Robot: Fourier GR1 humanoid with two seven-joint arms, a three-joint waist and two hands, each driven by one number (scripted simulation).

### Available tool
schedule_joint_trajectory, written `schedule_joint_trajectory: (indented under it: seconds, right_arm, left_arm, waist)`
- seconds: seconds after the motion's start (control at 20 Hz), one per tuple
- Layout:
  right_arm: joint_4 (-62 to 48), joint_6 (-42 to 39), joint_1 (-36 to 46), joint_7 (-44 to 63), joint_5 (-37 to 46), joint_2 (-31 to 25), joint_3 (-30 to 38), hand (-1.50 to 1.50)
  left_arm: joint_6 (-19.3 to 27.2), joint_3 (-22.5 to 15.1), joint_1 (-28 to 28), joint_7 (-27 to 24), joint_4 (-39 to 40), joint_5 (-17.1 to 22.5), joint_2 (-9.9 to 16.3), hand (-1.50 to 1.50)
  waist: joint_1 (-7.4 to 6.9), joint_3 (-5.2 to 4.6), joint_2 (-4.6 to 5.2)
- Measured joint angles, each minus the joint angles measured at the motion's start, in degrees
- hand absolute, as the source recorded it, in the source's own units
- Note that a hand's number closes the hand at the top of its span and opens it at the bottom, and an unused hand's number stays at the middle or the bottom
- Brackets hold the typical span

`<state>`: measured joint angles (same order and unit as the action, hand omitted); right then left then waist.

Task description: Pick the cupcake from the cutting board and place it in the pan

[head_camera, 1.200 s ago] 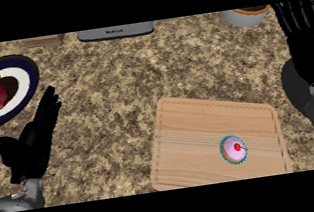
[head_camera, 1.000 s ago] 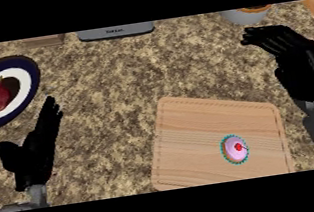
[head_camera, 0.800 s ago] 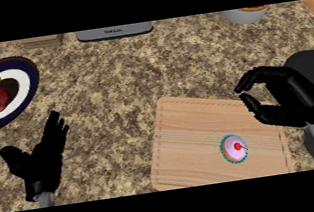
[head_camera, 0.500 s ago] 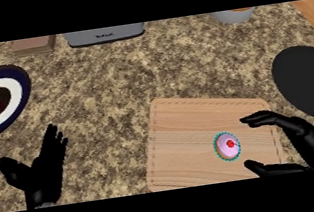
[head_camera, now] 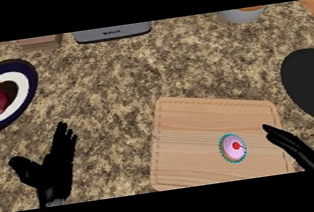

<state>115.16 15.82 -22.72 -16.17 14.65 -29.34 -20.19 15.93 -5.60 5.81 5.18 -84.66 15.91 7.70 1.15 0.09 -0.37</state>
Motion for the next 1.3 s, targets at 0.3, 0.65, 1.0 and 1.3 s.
schedule_joint_trajectory:
  seconds: [0.3,0.65,1.0,1.3]
  right_arm:
    - [5.08,-3.93,8.9,21.7,8.13,-0.83,-0.55,-1.5]
    - [3.81,-19.81,18.74,39.77,14.11,-8.42,-3.79,-1.5]
    - [-4.32,-33.21,34.86,50.58,14.42,-2.62,-6.98,-1.5]
    - [-10.84,-42.4,38.87,54.77,14.02,0.18,-9.96,-1.5]
  left_arm:
    - [-1.55,0.59,-1.65,-0.13,1.24,0.28,0.36,0.0]
    - [-1.82,0.11,-3.27,0.75,1.86,-0.2,0.34,0.0]
    - [-0.85,-0.28,-2.67,1.3,1.25,-1.24,-0.66,0.0]
    - [-1.37,0.84,-2.62,1.04,1.65,-0.99,-0.49,0.0]
  waist:
    - [-1.42,-0.05,0.26]
    - [-2.77,-0.19,0.57]
    - [-2.43,-0.02,0.4]
    - [-1.93,0.05,0.31]
